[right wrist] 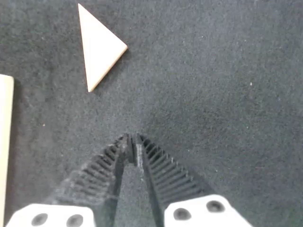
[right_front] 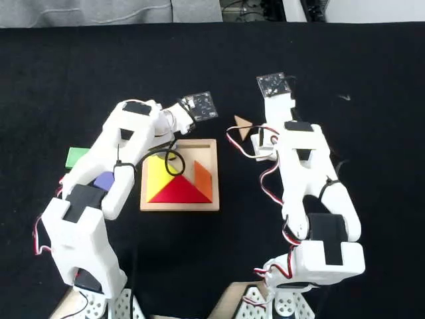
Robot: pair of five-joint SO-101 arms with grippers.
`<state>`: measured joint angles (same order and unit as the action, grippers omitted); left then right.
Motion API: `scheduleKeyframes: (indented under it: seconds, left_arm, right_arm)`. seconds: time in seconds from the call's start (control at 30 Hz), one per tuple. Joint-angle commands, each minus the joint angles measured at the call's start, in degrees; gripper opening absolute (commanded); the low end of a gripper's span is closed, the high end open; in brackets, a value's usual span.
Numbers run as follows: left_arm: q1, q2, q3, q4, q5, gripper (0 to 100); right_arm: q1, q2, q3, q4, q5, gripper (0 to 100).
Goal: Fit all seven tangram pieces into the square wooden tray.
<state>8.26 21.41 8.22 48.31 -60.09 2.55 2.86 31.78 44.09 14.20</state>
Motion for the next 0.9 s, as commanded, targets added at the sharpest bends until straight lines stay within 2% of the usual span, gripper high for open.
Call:
scheduleKeyframes:
  seconds: [0.0,0.3,0.5,0.67,0.87]
  left_arm:
    - [-1.5,-1.0,-3.7,1.9,-0.4,25]
    - [-1.5,-1.0,-13.2,12.7,-0.1,24]
    - [-3.2,-1.1,-22.8,23.6,0.4,24]
    - [-7.3,-6.0,-30.7,33.3,5.2,24]
    - [-16.0,-16.1,-26.9,39.2,14.2,24]
  right_arm:
    - [0.4,-0.3,-3.2,-1.0,0.4,1.1]
    - [0.4,-0.3,-3.2,-1.0,0.4,1.1]
    - [0.4,-0.3,-3.3,-1.0,0.3,1.1]
    - [0.4,-0.3,-3.3,-1.0,0.3,1.2]
    - [0.4,-0.3,-3.3,-1.0,0.3,1.5]
